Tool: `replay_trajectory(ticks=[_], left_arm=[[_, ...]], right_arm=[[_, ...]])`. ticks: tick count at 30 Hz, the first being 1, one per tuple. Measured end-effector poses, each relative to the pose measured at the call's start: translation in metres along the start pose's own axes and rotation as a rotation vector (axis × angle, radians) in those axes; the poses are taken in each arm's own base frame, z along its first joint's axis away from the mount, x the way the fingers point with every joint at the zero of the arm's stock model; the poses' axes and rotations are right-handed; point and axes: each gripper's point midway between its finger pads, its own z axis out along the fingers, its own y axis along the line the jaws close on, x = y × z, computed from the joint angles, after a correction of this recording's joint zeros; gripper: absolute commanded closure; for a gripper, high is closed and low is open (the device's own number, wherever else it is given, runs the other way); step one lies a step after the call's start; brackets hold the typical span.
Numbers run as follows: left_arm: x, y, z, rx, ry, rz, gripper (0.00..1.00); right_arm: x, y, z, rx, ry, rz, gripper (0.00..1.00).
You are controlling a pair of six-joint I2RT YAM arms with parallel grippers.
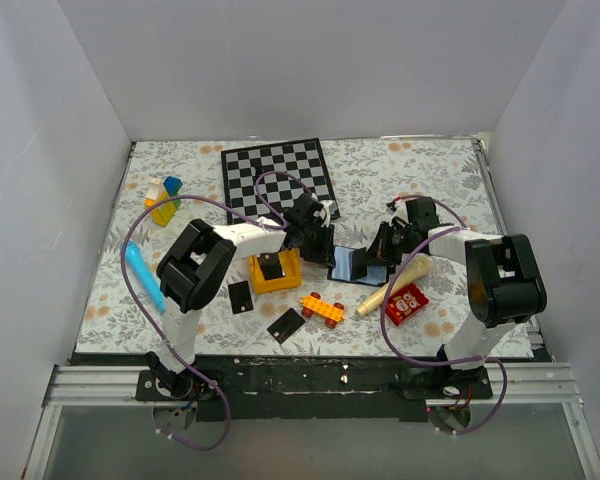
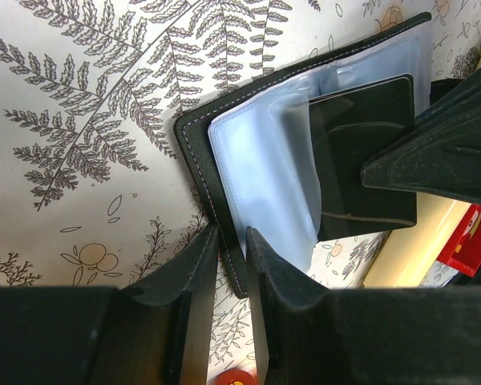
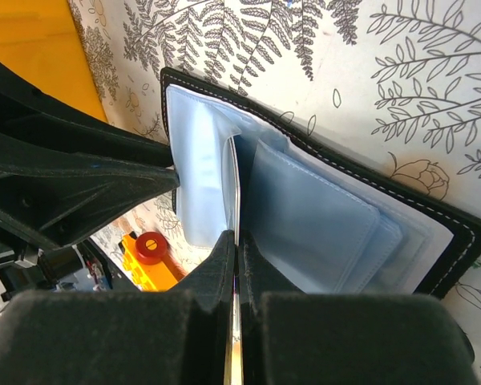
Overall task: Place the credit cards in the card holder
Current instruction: Insert the credit card into the card holder.
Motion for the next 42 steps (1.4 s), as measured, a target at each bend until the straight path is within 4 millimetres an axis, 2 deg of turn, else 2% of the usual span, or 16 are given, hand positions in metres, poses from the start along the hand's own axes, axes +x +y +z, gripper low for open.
replay_trajectory(ticks=[22,42], left_arm=[[-0.0001,0.0006,0.0005,-0.004,0.010,0.004,0.80],[-0.0001,0.0005,0.0006,-0.004,0.010,0.004,0.81]], right_arm=[[-0.0042,-0.0047,-0.0008,0.048,-0.058,0.042,0.99],[-0.0046,-0.0038,0.0032,0.001,-0.109,0.054,0.99]])
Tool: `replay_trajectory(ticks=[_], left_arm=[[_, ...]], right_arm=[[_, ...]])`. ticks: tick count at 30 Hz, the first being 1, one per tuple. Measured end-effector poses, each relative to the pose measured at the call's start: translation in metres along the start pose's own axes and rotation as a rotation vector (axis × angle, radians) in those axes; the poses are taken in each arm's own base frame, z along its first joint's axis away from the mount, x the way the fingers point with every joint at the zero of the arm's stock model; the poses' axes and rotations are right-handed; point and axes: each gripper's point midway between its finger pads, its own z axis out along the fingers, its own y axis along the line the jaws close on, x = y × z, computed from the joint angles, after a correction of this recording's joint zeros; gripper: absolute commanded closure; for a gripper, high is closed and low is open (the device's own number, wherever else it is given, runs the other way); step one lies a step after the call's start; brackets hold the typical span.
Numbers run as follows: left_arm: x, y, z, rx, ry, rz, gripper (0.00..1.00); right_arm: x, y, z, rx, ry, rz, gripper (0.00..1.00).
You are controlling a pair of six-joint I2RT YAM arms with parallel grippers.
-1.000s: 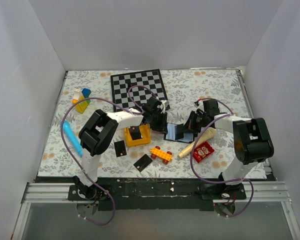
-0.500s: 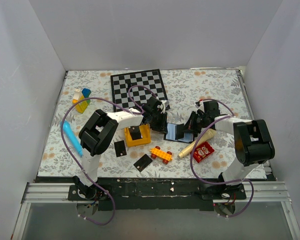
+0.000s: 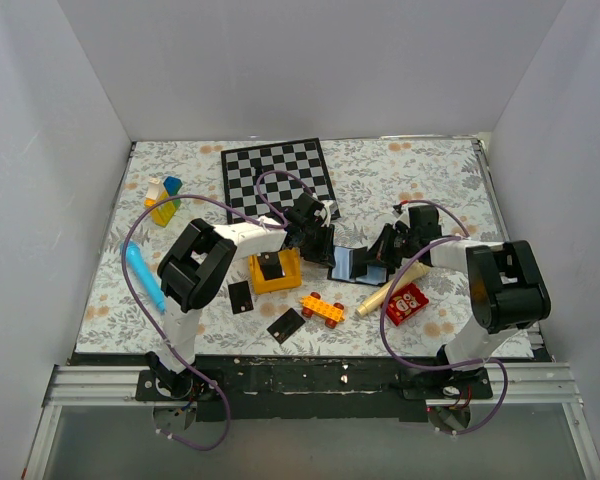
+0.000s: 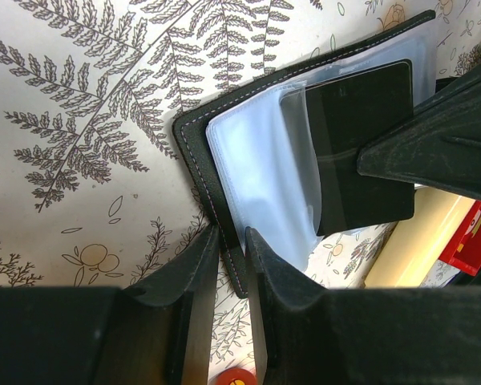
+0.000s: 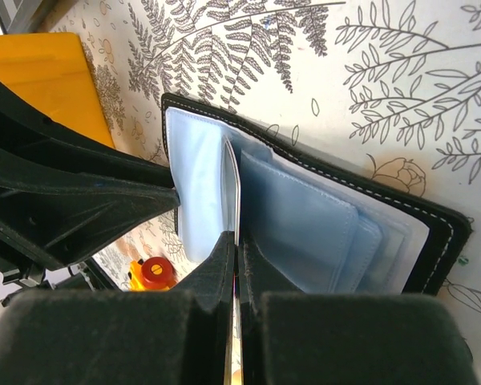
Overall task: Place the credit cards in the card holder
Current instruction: Insert the credit card into the card holder.
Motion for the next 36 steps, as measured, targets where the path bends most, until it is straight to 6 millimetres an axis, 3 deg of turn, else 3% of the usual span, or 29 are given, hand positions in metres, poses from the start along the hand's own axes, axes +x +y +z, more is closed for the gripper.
replay_trajectory(ticks=[19,36], left_arm=[[0.000,0.001,0.000,0.000,0.003,-0.003,0.81],[0.000,0.001,0.000,-0.001,0.003,-0.003,0.81]], right_arm=[[-0.003,0.008,0.011,-0.052,-0.014,-0.014,0.99],[-0.002,0.008,0.009,0.024,-0.036,-0.081,0.99]])
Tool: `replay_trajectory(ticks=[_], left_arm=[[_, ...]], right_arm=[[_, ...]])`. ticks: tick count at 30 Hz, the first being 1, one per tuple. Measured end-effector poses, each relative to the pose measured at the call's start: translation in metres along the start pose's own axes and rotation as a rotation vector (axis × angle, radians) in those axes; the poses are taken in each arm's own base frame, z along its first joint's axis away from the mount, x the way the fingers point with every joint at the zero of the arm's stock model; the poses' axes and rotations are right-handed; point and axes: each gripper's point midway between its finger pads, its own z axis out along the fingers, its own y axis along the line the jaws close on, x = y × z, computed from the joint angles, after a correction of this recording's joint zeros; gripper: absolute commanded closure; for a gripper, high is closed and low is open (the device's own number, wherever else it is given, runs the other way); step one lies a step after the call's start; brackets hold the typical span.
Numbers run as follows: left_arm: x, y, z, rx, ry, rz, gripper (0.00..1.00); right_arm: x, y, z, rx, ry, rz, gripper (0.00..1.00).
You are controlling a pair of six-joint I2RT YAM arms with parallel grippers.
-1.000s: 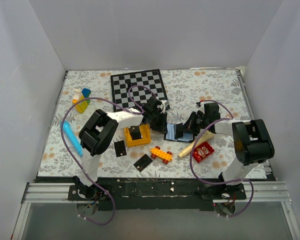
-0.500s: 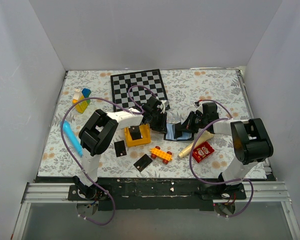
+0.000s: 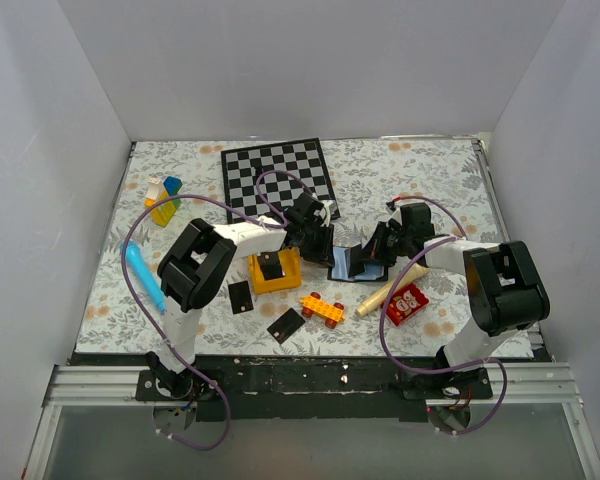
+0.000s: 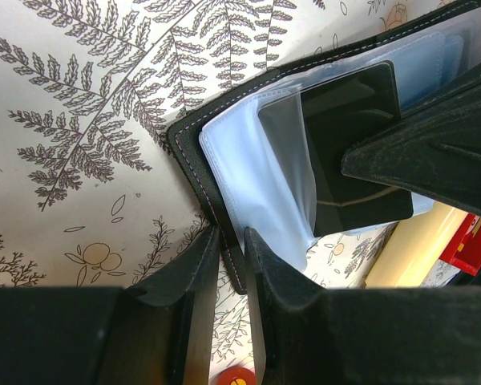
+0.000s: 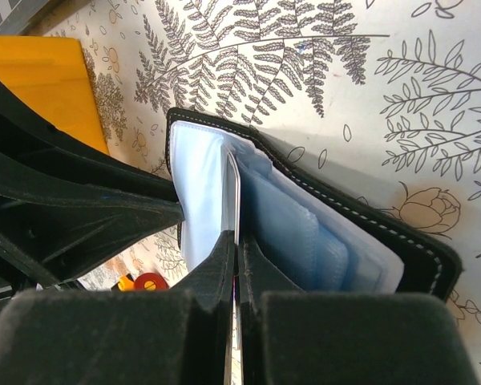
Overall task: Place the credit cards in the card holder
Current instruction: Insert the credit card into the card holder.
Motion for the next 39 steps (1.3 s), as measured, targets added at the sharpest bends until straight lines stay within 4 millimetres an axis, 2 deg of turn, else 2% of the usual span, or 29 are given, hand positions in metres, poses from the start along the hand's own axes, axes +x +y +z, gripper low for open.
replay_trajectory(ticks=[39], left_arm=[[0.000,0.000,0.000,-0.001,0.000,0.001,0.82]], right_arm=[[-0.003,-0.010,-0.011,0.066,-0.055,-0.006,0.99]])
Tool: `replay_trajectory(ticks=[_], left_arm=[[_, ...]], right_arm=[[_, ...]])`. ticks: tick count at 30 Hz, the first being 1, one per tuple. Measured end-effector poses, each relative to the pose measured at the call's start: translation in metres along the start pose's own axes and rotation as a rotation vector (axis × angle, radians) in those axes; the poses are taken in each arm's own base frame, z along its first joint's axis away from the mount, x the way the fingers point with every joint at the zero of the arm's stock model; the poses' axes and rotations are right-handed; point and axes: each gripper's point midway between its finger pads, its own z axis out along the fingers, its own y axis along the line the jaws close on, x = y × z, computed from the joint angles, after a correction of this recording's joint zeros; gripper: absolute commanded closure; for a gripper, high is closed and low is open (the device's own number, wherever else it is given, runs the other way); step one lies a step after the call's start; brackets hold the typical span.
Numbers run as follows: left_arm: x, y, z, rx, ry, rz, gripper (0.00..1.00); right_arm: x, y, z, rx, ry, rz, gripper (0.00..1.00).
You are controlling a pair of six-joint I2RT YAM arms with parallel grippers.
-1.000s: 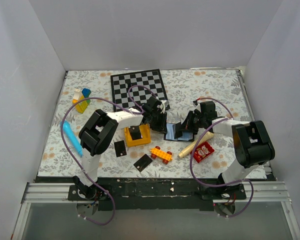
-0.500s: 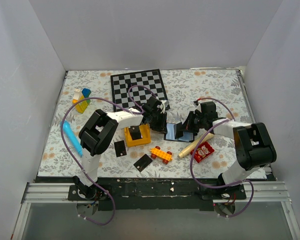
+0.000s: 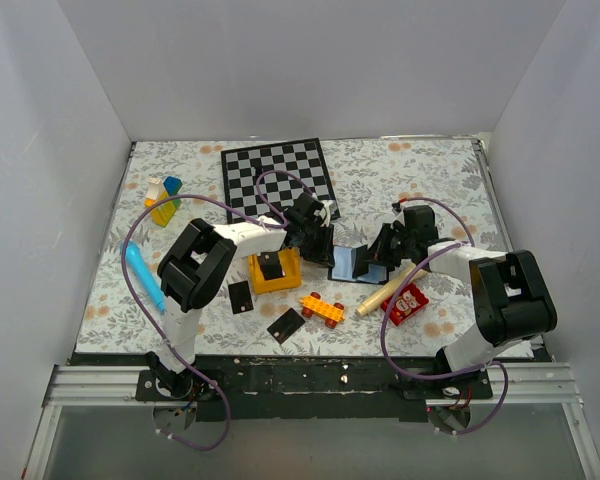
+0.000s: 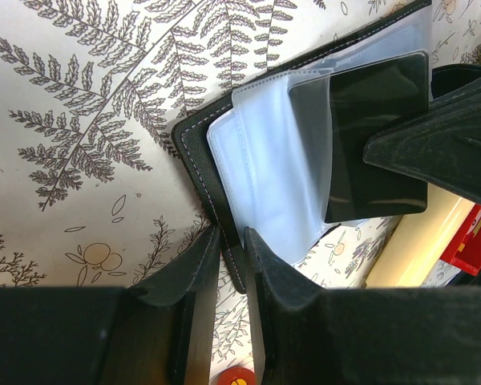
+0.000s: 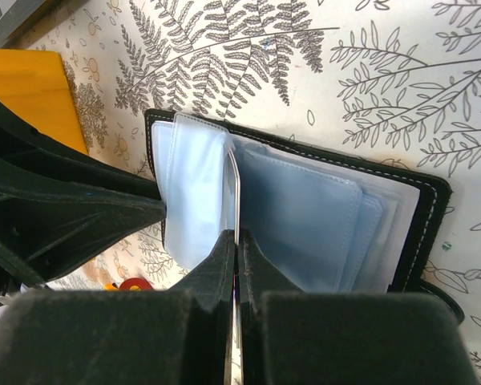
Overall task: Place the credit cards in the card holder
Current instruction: Insert the credit card into the card holder.
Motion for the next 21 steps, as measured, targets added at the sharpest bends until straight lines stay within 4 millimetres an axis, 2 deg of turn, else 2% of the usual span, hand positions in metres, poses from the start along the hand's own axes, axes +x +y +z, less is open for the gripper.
replay_trajectory(ticks=[21], left_arm=[[-0.0001,0.0000,0.0000,0.000,0.000,0.000,0.82]], right_arm=[[0.0000,-0.0005,-0.0008,0.001,-0.004,-0.004,0.99]])
